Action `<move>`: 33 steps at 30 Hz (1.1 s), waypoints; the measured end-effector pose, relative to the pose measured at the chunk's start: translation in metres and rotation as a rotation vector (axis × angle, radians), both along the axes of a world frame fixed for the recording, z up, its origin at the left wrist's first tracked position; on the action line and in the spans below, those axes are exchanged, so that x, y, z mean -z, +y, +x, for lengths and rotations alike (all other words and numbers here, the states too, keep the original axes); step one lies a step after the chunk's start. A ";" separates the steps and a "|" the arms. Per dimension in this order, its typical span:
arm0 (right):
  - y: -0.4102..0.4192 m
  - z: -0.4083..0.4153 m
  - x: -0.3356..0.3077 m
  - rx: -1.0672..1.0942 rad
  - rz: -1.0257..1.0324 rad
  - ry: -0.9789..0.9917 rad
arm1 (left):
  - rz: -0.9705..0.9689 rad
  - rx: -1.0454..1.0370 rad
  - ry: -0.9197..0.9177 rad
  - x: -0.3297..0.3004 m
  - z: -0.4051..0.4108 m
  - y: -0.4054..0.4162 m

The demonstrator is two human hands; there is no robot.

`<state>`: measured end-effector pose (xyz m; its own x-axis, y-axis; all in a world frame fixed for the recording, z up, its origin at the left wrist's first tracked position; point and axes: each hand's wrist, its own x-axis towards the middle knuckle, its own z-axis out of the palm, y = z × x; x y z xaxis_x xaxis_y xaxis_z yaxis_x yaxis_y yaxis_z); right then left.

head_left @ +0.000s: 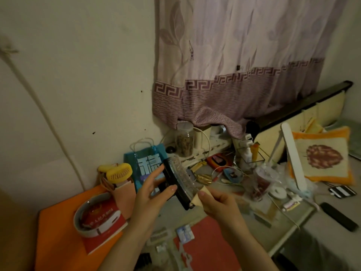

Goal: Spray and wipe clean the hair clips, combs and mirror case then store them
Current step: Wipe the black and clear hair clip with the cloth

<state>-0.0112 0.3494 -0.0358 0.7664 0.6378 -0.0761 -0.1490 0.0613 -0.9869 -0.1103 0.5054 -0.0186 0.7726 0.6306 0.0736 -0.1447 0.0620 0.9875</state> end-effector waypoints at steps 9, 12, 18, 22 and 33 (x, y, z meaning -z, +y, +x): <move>-0.016 0.056 0.043 0.042 -0.137 0.064 | -0.162 -0.043 0.053 0.055 0.056 -0.023; -0.026 0.094 0.061 0.046 -0.191 0.089 | -0.186 -0.073 0.100 0.074 0.091 -0.037; -0.049 0.188 0.091 0.011 -0.289 0.181 | -0.278 -0.110 0.247 0.108 0.174 -0.066; -0.062 0.245 0.116 0.021 -0.370 0.237 | -0.319 -0.117 0.333 0.130 0.221 -0.083; -0.065 0.326 0.171 -0.074 -0.460 0.150 | -0.334 -0.129 0.469 0.177 0.288 -0.084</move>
<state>0.3150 0.2844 -0.2067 0.6792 0.5646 -0.4690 -0.2792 -0.3922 -0.8765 0.1773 0.4209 -0.1952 0.5904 0.6518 -0.4760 0.2754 0.3916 0.8779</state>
